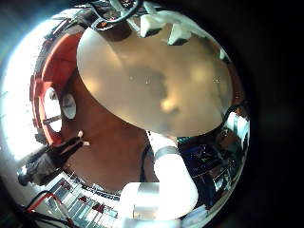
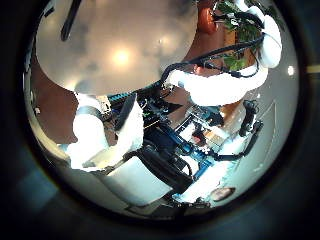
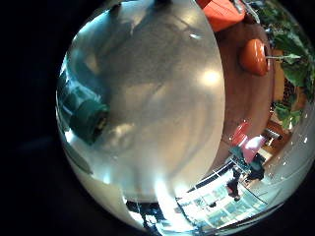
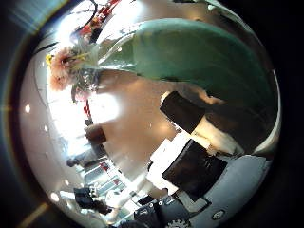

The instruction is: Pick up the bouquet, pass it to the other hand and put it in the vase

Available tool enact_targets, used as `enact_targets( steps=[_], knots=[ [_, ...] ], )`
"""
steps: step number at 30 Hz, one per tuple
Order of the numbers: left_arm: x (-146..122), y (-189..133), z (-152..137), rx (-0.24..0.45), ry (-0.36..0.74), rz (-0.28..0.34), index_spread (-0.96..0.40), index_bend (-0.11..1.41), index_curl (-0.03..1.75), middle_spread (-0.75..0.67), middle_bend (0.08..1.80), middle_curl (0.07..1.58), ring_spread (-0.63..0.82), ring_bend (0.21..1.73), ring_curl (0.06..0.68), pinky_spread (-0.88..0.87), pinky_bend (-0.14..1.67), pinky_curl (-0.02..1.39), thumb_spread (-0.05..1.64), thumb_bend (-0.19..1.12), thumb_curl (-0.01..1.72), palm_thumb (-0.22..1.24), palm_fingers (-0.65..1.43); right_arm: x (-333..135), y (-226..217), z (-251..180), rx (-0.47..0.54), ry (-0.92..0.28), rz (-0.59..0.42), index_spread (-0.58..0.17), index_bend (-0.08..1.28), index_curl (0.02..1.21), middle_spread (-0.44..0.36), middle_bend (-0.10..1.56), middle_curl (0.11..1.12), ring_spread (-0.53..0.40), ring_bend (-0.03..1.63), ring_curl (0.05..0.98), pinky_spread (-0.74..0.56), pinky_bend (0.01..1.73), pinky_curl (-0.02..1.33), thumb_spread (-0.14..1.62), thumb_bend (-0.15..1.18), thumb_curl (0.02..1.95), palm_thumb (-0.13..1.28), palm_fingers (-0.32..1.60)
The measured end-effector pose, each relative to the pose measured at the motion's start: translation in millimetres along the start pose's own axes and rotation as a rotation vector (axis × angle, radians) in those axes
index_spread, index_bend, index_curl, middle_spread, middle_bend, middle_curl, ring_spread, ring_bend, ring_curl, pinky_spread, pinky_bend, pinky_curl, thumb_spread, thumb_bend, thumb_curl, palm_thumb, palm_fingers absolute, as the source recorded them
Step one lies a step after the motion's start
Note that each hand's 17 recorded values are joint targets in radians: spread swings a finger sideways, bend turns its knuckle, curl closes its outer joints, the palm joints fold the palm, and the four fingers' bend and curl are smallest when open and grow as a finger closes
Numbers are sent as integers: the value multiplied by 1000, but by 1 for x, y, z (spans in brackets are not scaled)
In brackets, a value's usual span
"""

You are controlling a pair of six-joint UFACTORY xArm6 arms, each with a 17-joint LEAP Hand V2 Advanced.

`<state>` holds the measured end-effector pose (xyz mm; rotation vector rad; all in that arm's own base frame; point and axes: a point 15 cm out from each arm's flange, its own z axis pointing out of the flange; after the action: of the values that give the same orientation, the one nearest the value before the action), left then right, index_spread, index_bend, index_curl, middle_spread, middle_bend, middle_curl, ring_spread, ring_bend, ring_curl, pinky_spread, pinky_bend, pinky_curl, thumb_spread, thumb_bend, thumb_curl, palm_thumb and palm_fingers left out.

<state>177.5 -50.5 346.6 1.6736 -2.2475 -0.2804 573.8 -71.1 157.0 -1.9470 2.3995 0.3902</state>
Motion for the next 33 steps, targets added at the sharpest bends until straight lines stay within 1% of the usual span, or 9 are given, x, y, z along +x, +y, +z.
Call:
enact_targets(
  steps=[7, 10, 13, 15, 16, 19, 24, 30, 33],
  knots=[
    [1, -1, -10, 20, -3, 3, -83, 220, 464, 302, 171, 279, 495, 457, 205, 498, 195, 311, 1146, -19, 341, 433, 196, -1, 3, 5, -18, 0, -2, -244, 191, 365, 1, 478, 444, -75, 870, 294, 198, 622, 72, 1123, -19, 447, 536, 658],
    [2, -1, -11, 19, -2, 3, -82, 221, 464, 302, 172, 278, 495, 455, 205, 498, 196, 314, 1144, -20, 342, 434, 198, -2, 5, 7, -30, 1, -7, -271, 210, 372, -39, 509, 451, -133, 948, 303, 113, 690, 53, 1108, -10, 460, 577, 900],
    [2, 0, -9, 11, 0, 5, -82, 220, 464, 305, 175, 280, 496, 452, 205, 498, 194, 315, 1144, -20, 343, 434, 200, -4, 14, 11, -65, 1, -11, -296, 255, 410, -77, 572, 482, -174, 1019, 343, -46, 783, 67, 1080, -1, 484, 642, 1190],
    [2, 0, -8, 9, 0, 7, -86, 223, 464, 305, 174, 280, 496, 451, 205, 497, 193, 315, 1144, -20, 343, 434, 202, -7, 19, 13, -85, 1, -15, -326, 407, 476, -106, 703, 529, -184, 1042, 369, -217, 828, 91, 1047, 6, 507, 705, 1459],
    [2, -1, -8, 9, 0, 9, -87, 224, 463, 305, 174, 280, 496, 450, 205, 497, 193, 315, 1143, -20, 343, 434, 202, -9, 22, 13, -96, 1, -20, -332, 493, 506, -114, 768, 548, -188, 1047, 382, -263, 865, 109, 1029, 8, 517, 736, 1505],
    [2, -3, -6, 2, 2, 8, -89, 225, 462, 305, 173, 281, 496, 450, 206, 497, 193, 315, 1143, -20, 343, 434, 202, -15, 28, 8, -109, 5, -32, -343, 692, 598, -130, 931, 611, -191, 1137, 426, -314, 1042, 188, 968, 13, 552, 830, 1496],
    [3, -6, -9, 2, 4, 12, -91, 232, 464, 305, 173, 281, 496, 448, 206, 497, 192, 315, 1143, -20, 344, 434, 202, -16, 39, -17, -102, 48, -59, -332, 946, 739, -156, 1139, 714, -205, 1296, 508, -284, 1313, 317, 871, 20, 605, 976, 1302],
    [4, -8, -9, 0, 8, 16, -92, 233, 464, 305, 173, 281, 494, 447, 207, 497, 193, 315, 1146, -21, 341, 430, 202, -17, 56, -57, -80, 83, -72, -296, 1095, 834, -152, 1294, 780, -203, 1403, 581, -233, 1445, 409, 841, 68, 691, 1127, 1190],
    [4, -10, -9, 1, 10, 15, -92, 234, 464, 305, 173, 281, 495, 447, 208, 497, 193, 315, 1147, -20, 340, 429, 201, -13, 63, -90, -27, 114, -84, -280, 1131, 859, -147, 1334, 793, -199, 1431, 606, -212, 1480, 443, 841, 75, 731, 1151, 1156]
  ],
)
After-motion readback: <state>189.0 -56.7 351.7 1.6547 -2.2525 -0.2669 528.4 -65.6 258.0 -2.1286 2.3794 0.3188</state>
